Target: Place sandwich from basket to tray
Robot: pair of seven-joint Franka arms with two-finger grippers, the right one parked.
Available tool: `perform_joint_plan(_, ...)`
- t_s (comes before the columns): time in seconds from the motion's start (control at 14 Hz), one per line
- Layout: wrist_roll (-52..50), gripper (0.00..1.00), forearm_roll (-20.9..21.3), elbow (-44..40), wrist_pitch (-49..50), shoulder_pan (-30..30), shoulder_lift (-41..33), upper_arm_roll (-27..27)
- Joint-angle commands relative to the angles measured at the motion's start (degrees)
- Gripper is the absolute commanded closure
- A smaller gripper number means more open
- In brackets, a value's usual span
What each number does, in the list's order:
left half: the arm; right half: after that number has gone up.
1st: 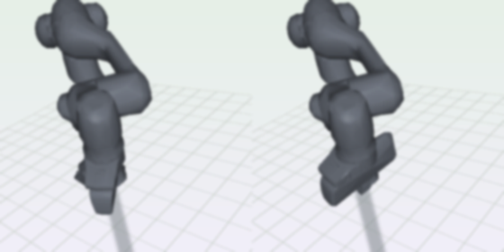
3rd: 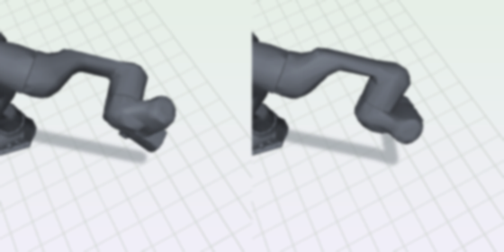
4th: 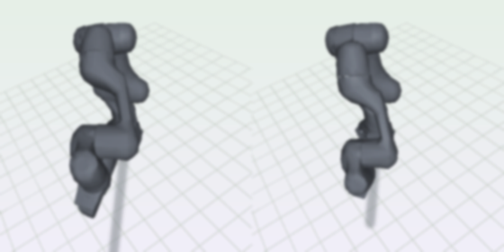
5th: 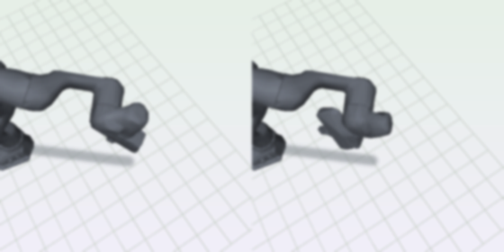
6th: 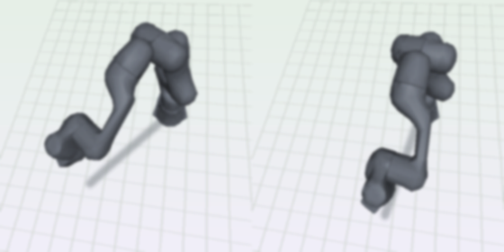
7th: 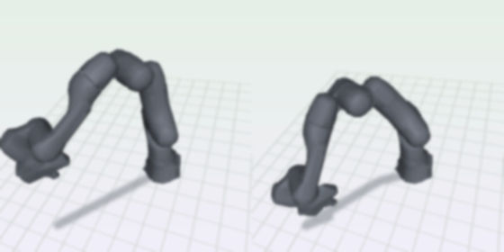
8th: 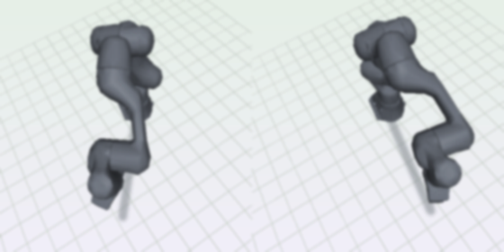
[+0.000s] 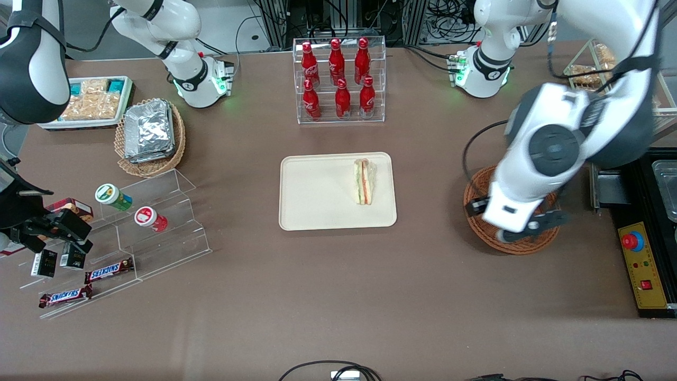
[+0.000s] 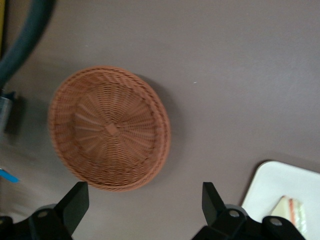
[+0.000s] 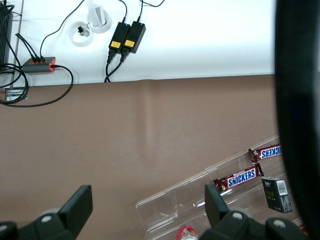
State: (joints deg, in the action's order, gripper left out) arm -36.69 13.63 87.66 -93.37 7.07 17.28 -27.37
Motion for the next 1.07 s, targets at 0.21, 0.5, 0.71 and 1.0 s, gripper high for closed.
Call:
perform_joint_plan(0.21, 21.9, 0.0, -10.6, 1.7, 6.0, -0.1, -10.2, 12.6)
perform_joint_plan(0.5, 31.9, 0.0, -12.0, 1.8, 9.4, 0.0, -14.5, 15.8)
perform_joint_plan(0.71, 35.9, 0.0, -12.9, 2.7, 10.0, 0.1, -17.4, 16.4)
perform_joint_plan(1.0, 36.2, 0.0, -13.7, 2.5, 10.1, 0.0, -17.7, 16.4)
